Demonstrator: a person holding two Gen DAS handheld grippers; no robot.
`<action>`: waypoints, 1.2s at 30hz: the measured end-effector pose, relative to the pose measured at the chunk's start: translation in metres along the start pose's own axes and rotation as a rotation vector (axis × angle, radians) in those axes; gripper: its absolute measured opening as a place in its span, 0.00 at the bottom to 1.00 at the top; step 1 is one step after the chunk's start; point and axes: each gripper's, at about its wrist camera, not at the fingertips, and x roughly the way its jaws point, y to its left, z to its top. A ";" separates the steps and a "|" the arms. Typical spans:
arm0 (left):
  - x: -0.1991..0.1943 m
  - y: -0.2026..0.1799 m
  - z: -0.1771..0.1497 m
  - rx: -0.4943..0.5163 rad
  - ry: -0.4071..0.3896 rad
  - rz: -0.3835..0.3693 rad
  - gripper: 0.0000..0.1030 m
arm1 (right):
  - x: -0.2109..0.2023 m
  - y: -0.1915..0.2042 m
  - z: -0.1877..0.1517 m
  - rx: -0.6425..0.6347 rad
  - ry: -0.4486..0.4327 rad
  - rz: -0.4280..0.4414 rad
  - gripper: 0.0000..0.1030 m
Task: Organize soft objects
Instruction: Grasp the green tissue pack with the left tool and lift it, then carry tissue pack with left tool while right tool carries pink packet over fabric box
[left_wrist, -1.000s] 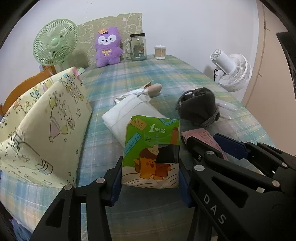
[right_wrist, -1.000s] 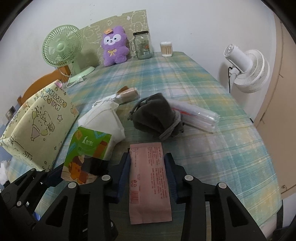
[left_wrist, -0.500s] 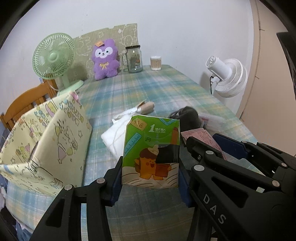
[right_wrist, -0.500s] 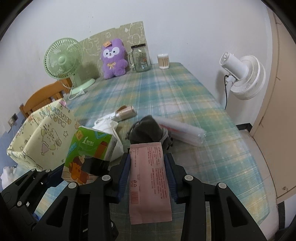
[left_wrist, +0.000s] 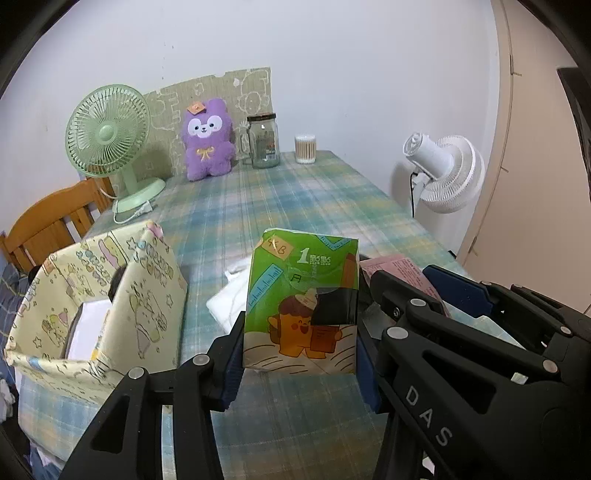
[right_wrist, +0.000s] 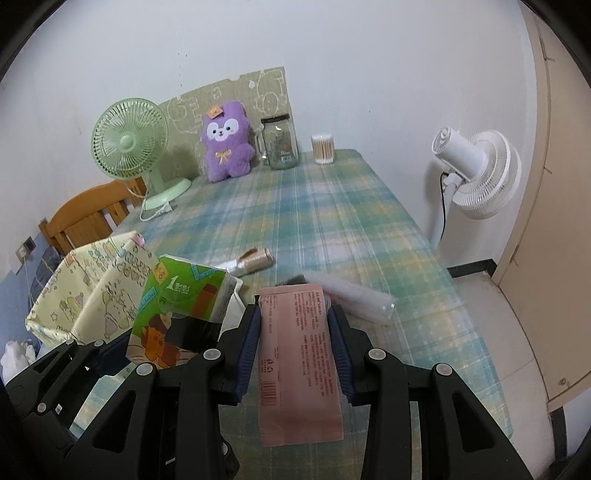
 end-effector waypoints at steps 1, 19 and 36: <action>-0.001 0.000 0.002 -0.001 0.000 -0.001 0.51 | -0.001 0.001 0.003 0.000 -0.001 -0.003 0.39; -0.021 0.010 0.036 -0.007 -0.042 0.002 0.51 | -0.022 0.015 0.037 0.011 -0.065 -0.010 0.40; -0.046 0.047 0.051 -0.043 -0.107 0.032 0.51 | -0.038 0.059 0.057 -0.033 -0.115 0.013 0.40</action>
